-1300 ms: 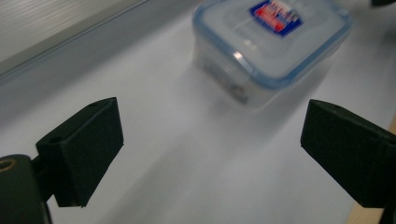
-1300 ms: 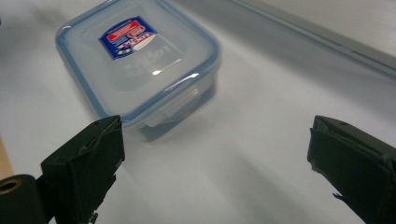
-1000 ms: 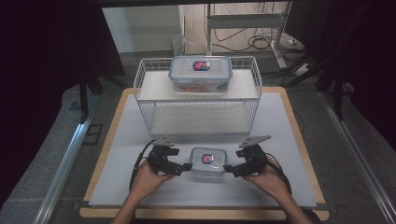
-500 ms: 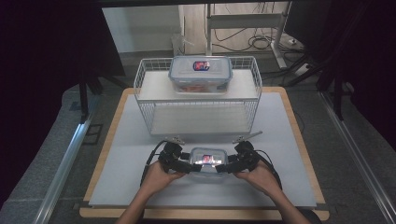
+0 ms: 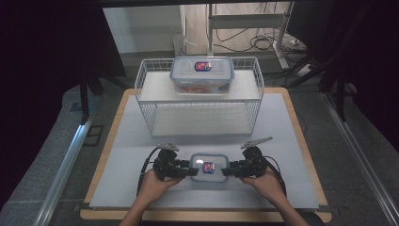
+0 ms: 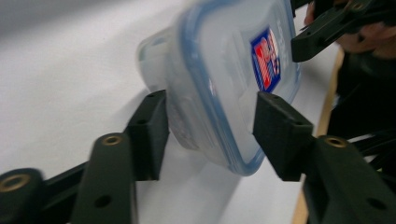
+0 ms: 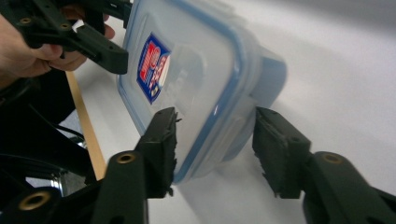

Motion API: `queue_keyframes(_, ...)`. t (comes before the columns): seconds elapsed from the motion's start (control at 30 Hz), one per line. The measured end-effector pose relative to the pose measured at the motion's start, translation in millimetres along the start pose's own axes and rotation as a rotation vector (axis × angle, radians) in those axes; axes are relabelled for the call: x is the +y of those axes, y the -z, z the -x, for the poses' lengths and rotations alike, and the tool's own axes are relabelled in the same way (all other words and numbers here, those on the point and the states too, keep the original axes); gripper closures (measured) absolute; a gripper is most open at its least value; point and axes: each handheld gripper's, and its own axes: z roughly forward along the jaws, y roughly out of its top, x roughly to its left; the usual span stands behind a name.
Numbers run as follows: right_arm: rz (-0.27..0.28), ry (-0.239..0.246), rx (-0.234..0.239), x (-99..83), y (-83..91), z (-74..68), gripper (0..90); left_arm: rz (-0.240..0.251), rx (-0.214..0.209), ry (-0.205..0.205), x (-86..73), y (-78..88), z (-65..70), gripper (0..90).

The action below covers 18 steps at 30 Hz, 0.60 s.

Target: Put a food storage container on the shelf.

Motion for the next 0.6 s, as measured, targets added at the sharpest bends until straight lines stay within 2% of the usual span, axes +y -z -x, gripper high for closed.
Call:
queue_keyframes(0.07, 0.014, -0.002, 0.009, -1.9, 1.4, 0.1, 55.1, 0.020, -0.020, 0.018, -3.5, 1.2, -2.0, 51.9)
queue_keyframes(0.13, 0.027, 0.001, 0.014, -3.6, 1.7, 0.4, 55.5, 0.028, -0.021, 0.021, -4.7, 1.0, -1.9, 52.3)
queue_keyframes(0.23, 0.041, -0.004, 0.022, -5.5, 2.2, 1.5, 56.3, 0.042, 0.002, 0.009, -7.9, 1.2, 2.7, 52.1)
queue_keyframes(0.33, 0.051, -0.008, 0.030, -6.9, 3.3, 2.7, 57.9, 0.052, 0.004, 0.017, -10.7, 1.6, 3.8, 52.6)
queue_keyframes(0.37, 0.077, -0.017, 0.018, -8.3, 7.6, 3.9, 67.5, 0.057, -0.014, 0.049, -13.4, 3.5, 0.5, 53.8)
queue_keyframes(0.43, 0.074, -0.035, 0.041, -9.1, 7.4, 7.0, 68.1, 0.069, -0.040, 0.071, -15.7, 4.7, -2.2, 56.1)
queue_keyframes(0.6, 0.059, -0.031, 0.037, -9.2, 2.6, 7.2, 65.7, 0.069, -0.024, 0.075, -14.4, 5.3, -1.4, 55.9)
